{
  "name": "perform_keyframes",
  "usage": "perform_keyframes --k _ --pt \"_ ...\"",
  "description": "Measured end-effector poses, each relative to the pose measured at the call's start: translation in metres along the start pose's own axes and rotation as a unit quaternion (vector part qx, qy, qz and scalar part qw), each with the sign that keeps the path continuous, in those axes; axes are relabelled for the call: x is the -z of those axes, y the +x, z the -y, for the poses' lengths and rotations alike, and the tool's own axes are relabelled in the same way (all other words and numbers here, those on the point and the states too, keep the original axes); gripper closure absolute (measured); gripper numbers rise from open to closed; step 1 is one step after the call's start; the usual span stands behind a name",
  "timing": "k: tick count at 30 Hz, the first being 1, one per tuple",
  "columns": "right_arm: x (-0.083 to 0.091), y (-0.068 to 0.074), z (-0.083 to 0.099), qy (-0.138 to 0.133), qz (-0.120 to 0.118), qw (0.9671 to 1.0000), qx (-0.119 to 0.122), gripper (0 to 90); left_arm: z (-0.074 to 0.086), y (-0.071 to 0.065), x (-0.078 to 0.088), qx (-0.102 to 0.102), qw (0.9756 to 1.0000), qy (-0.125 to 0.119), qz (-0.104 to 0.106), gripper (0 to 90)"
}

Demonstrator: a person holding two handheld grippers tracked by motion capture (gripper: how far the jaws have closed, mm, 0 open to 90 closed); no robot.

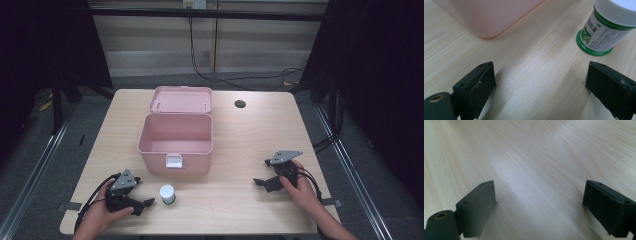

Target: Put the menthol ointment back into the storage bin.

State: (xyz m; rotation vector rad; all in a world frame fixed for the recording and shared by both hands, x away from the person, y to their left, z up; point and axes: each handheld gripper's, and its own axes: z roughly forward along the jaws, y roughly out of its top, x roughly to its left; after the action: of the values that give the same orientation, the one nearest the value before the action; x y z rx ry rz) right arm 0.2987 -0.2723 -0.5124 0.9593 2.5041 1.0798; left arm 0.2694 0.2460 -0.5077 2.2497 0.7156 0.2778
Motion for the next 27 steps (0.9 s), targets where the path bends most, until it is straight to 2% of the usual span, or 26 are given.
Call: perform_keyframes --k 5,7,8,9,10,12,14,16,17,18,19,20,25,26,27 --pt "0.000 0.000 0.000 0.000 0.000 1.0000 0.000 10.6 -0.001 -0.001 0.000 0.003 1.0000 0.004 0.002 8.4" --pt "0.000 0.000 0.000 0.000 0.000 1.0000 0.000 10.6 -0.004 -0.001 0.004 0.003 0.9995 0.030 0.000 10.4" --pt "0.000 0.000 0.000 0.000 0.000 1.0000 0.000 10.6 -0.009 -0.002 0.007 0.007 0.9986 0.052 -0.001 15.1" --pt "0.000 0.000 0.000 0.000 0.000 1.0000 0.000 10.6 -0.009 -0.002 0.007 0.007 0.9986 0.052 -0.001 15.7" --pt "0.000 0.000 0.000 0.000 0.000 1.0000 0.000 10.6 -0.011 -0.004 0.008 0.004 0.9975 0.071 0.001 15.7" --pt "0.000 0.000 0.000 0.000 0.000 1.0000 0.000 10.6 -0.015 -0.006 0.009 0.000 0.9958 0.091 0.008 16.7" --pt "0.000 0.000 0.000 0.000 0.000 1.0000 0.000 10.6 -0.020 -0.009 0.011 -0.014 0.9925 0.121 0.015 17.7" --pt "0.000 0.000 0.000 0.000 0.000 1.0000 0.000 10.6 -0.027 -0.014 0.013 -0.030 0.9877 0.152 0.020 19.4" --pt "0.000 0.000 0.000 0.000 0.000 1.0000 0.000 10.6 -0.033 -0.015 0.015 -0.043 0.9846 0.167 0.027 19.4" --pt "0.000 0.000 0.000 0.000 0.000 1.0000 0.000 10.6 -0.041 -0.018 0.016 -0.053 0.9819 0.178 0.040 19.8" --pt "0.000 0.000 0.000 0.000 0.000 1.0000 0.000 10.6 -0.045 -0.020 0.016 -0.052 0.9805 0.185 0.044 20.2" --pt "0.000 0.000 0.000 0.000 0.000 1.0000 0.000 10.5 -0.052 -0.023 0.017 -0.061 0.9775 0.196 0.050 20.5" --pt "0.000 0.000 0.000 0.000 0.000 1.0000 0.000 10.5 -0.080 -0.030 0.016 -0.095 0.9658 0.233 0.063 22.9" --pt "0.000 0.000 0.000 0.000 0.000 1.0000 0.000 10.6 -0.084 -0.032 0.014 -0.095 0.9644 0.238 0.063 23.3" --pt "0.000 0.000 0.000 0.000 0.000 1.0000 0.000 10.5 -0.089 -0.034 0.012 -0.101 0.9616 0.247 0.065 23.7"
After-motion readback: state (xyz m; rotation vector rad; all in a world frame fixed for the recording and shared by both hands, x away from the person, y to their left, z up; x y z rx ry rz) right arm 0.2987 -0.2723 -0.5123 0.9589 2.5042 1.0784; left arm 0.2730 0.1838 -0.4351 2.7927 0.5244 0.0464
